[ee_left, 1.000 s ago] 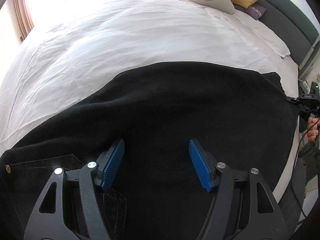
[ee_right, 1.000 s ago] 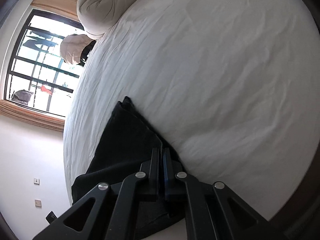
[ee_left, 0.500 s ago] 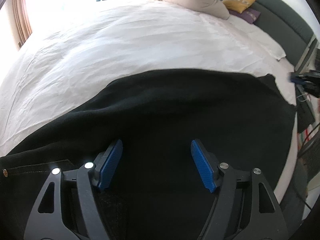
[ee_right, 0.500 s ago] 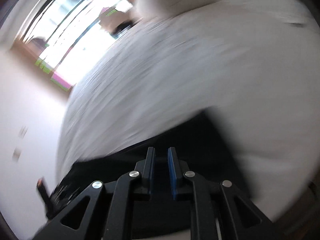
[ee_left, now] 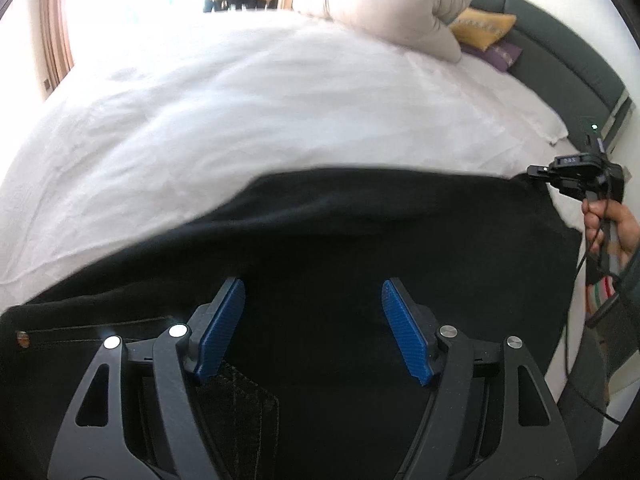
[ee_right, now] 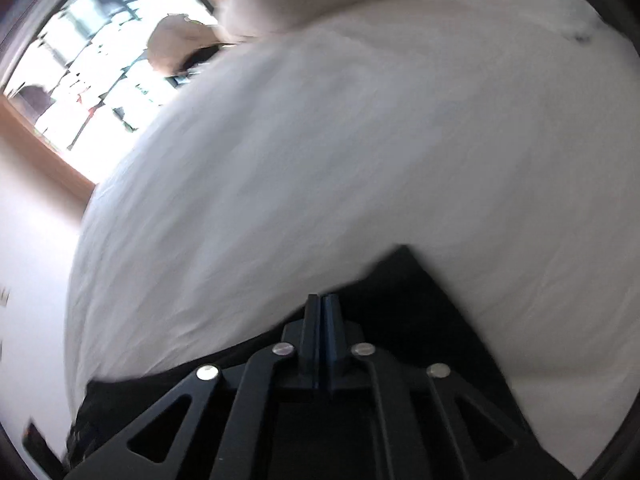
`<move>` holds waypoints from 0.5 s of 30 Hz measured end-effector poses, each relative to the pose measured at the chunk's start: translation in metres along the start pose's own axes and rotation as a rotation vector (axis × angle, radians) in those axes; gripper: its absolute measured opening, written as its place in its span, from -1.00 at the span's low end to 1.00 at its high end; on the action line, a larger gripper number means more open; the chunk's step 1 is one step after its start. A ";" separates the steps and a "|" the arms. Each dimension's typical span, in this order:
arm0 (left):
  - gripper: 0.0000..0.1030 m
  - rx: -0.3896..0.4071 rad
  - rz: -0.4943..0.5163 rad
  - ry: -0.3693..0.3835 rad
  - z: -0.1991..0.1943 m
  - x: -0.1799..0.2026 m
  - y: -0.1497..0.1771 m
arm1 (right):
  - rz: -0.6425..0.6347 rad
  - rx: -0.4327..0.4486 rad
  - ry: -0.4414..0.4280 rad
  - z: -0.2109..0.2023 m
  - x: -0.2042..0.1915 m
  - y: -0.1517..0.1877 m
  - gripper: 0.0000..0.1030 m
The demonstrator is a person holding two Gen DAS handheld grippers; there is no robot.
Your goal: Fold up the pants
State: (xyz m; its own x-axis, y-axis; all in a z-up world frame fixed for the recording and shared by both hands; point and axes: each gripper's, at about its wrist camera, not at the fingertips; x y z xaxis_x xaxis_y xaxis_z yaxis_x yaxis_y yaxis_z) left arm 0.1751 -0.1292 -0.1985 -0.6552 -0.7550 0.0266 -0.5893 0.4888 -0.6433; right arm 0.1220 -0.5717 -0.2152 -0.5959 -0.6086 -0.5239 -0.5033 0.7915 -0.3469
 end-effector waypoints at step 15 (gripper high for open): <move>0.36 -0.036 -0.042 -0.044 0.004 -0.013 0.009 | 0.104 0.058 0.070 -0.007 0.032 0.001 -0.84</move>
Point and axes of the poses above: each gripper's, at about its wrist camera, not at the fingertips, and z roughly the way its jaws point, x to its right, y to its underside, and after that the axes turned 13 degrees about z, right-handed
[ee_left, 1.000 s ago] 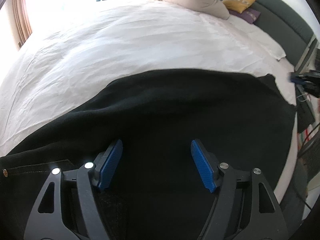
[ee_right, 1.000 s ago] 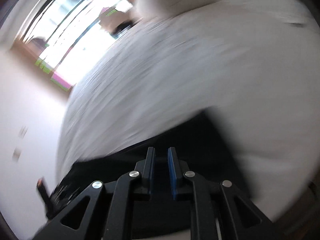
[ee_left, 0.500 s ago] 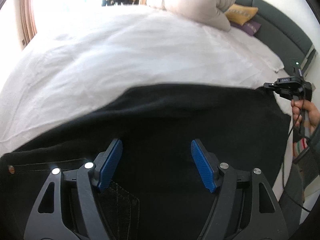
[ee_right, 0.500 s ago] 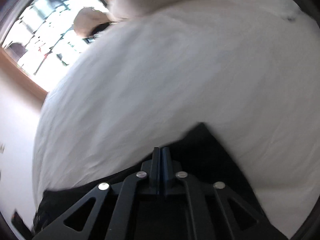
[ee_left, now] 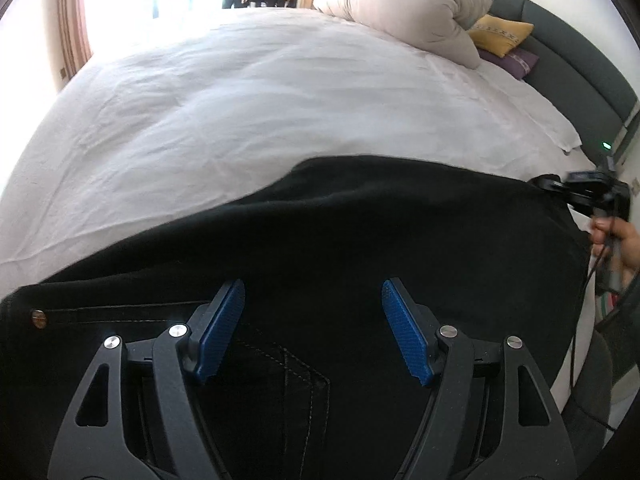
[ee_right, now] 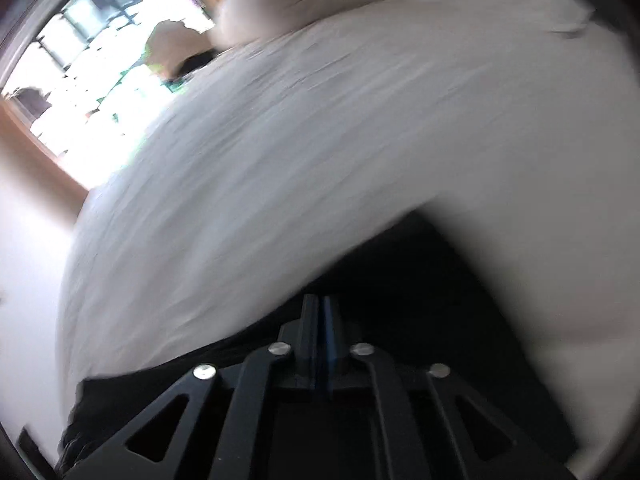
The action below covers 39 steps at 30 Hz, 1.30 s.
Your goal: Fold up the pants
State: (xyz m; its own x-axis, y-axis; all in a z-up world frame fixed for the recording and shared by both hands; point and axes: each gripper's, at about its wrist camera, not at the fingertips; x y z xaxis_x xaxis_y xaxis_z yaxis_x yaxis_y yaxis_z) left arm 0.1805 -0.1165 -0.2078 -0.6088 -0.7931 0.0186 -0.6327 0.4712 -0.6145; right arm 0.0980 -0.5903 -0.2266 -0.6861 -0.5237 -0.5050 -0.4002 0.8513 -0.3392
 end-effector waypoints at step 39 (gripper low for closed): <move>0.39 -0.010 0.069 0.114 0.002 0.073 -0.005 | 0.523 -0.077 -0.292 -0.060 0.133 0.066 0.11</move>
Point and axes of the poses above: each gripper's, at about its wrist camera, not at the fingertips, and z roughly the way its jaws point, x to its right, y to its underside, and after that the axes turned 13 degrees about z, right-handed
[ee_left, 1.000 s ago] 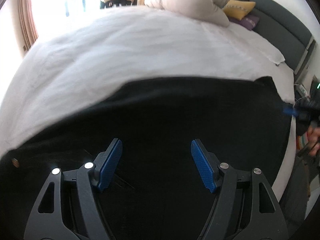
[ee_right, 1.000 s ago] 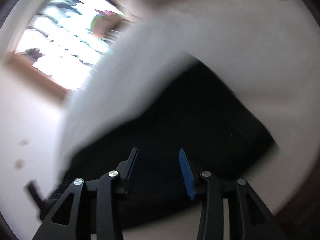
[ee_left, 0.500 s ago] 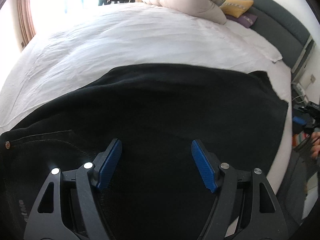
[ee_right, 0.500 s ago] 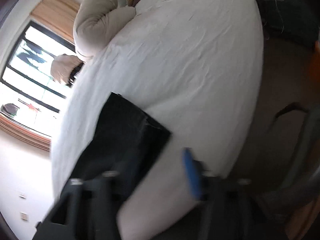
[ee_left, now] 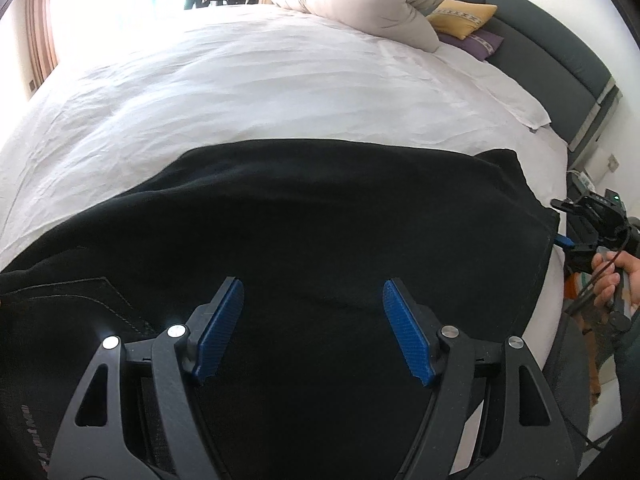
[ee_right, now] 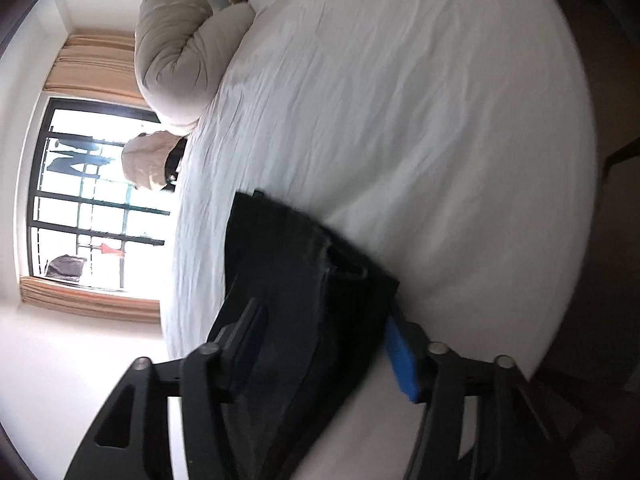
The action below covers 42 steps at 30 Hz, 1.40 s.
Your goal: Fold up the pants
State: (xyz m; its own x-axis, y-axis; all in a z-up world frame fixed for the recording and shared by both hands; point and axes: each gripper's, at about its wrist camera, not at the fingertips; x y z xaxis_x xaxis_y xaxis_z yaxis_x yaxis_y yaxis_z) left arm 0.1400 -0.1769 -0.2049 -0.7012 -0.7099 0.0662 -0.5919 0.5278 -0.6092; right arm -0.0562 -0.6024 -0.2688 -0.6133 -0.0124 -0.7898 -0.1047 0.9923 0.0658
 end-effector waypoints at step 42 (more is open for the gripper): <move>0.59 0.062 -0.641 0.353 -0.012 -0.099 0.030 | -1.330 -0.245 0.116 0.095 -0.146 0.375 -0.86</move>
Point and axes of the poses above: each gripper's, at about its wrist camera, not at the fingertips, and z roughly the way its jaws point, x to its right, y to its underside, and after that the axes turned 13 degrees about z, right-handed
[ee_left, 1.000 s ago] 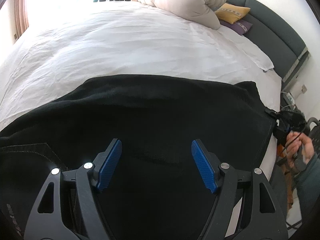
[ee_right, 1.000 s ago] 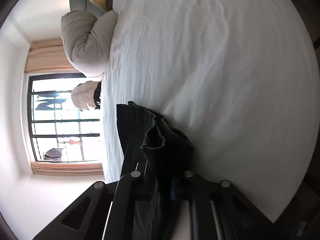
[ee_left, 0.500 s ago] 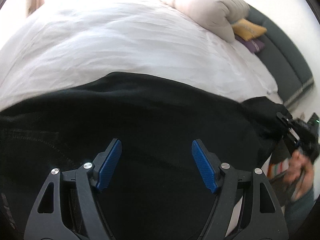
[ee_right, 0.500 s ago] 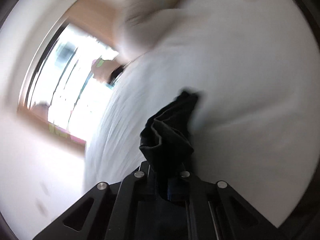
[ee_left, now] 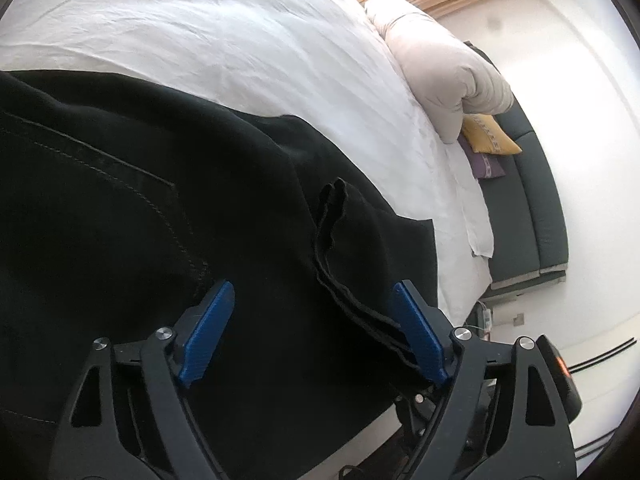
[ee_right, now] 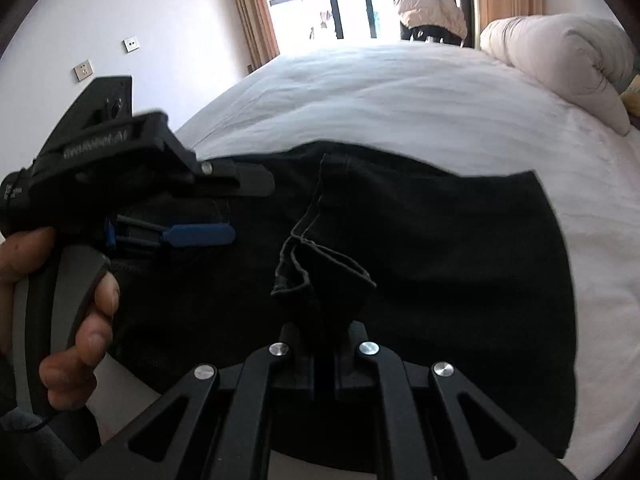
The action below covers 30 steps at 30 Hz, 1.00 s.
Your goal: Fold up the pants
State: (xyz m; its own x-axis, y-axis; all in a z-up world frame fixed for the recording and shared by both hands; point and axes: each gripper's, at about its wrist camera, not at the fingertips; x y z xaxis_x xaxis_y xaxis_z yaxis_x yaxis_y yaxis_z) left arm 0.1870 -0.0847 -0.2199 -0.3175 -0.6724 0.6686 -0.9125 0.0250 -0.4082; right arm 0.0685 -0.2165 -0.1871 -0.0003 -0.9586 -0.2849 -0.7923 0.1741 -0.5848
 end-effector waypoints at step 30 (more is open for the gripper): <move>0.15 -0.058 0.202 -0.232 -0.033 0.023 -0.004 | 0.061 -0.181 -0.258 0.011 -0.011 -0.004 0.21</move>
State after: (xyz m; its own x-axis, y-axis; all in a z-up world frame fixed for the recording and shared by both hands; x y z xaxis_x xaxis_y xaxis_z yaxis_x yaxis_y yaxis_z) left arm 0.1745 -0.0762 -0.1827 -0.4329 -0.8001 0.4153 -0.8524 0.2133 -0.4775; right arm 0.0779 -0.2039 -0.1899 0.0853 -0.8549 -0.5117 -0.8911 0.1643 -0.4231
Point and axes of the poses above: each gripper's, at about its wrist camera, not at the fingertips, and z roughly the way its jaws point, x to its right, y to its underside, and after that the axes turned 13 degrees about z, right-handed
